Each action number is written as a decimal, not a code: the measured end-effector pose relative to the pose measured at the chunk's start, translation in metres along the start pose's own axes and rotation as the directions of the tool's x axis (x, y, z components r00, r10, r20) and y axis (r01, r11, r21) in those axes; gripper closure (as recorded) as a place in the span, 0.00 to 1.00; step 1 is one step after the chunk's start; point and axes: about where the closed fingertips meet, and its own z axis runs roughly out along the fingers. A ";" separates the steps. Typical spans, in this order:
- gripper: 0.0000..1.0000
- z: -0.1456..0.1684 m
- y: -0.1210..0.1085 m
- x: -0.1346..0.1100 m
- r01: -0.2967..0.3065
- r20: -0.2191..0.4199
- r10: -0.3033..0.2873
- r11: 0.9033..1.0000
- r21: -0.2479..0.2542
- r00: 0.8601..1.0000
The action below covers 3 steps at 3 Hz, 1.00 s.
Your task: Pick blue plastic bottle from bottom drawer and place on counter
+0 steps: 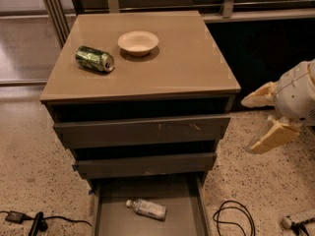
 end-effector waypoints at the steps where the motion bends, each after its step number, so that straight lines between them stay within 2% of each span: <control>1: 0.64 0.042 0.016 0.016 -0.010 0.000 0.010 0.999 -0.042 1.000; 2: 0.87 0.042 0.016 0.016 -0.010 0.000 0.010 0.999 -0.043 1.000; 3: 1.00 0.042 0.016 0.016 -0.010 0.000 0.010 0.999 -0.043 1.000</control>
Offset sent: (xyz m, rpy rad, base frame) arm -0.0050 0.0039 -0.0413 0.0063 0.0364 0.0080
